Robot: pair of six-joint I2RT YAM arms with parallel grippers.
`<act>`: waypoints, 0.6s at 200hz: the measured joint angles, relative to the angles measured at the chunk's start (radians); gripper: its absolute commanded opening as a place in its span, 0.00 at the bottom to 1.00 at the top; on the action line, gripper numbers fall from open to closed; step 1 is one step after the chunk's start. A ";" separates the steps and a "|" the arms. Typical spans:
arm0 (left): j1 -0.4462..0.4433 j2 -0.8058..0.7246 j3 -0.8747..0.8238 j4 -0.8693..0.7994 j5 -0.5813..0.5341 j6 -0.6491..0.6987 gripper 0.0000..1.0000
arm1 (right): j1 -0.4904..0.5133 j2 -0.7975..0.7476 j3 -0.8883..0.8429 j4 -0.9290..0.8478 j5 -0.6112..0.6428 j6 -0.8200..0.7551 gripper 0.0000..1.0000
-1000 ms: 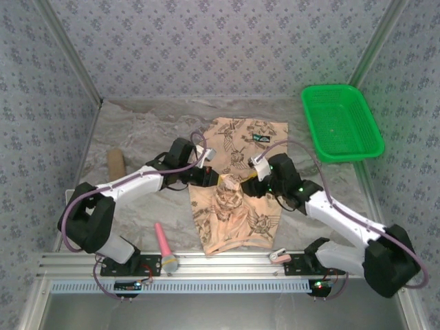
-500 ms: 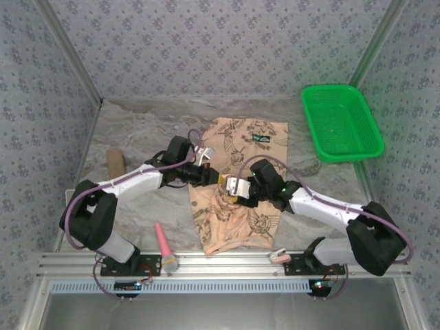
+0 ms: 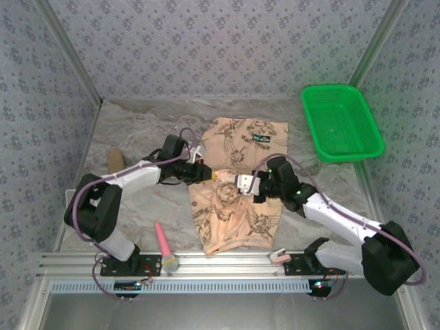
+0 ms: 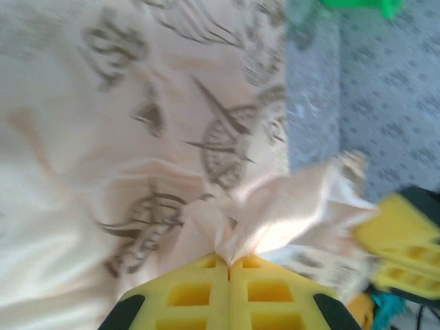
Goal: Fold the inside-out t-shirt
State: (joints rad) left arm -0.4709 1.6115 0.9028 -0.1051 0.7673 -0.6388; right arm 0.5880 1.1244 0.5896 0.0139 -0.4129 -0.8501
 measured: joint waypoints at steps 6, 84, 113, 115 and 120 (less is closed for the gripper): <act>0.009 0.014 0.004 -0.003 -0.019 0.001 0.31 | -0.013 0.004 0.000 0.011 0.002 0.020 0.17; 0.059 -0.010 0.120 -0.107 -0.253 0.174 0.54 | -0.171 -0.024 0.122 -0.142 0.407 1.019 0.73; -0.195 -0.071 0.187 -0.127 -0.318 0.371 0.54 | -0.342 -0.010 0.231 -0.391 0.326 1.255 0.77; -0.219 -0.069 0.192 -0.127 -0.318 0.389 0.55 | -0.356 -0.008 0.231 -0.404 0.317 1.268 0.77; -0.272 -0.063 0.203 -0.126 -0.317 0.423 0.55 | -0.388 -0.002 0.230 -0.430 0.296 1.293 0.76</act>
State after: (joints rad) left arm -0.7429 1.5482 1.1061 -0.2314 0.4500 -0.2157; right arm 0.1997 1.1221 0.8200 -0.4164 -0.1169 0.4427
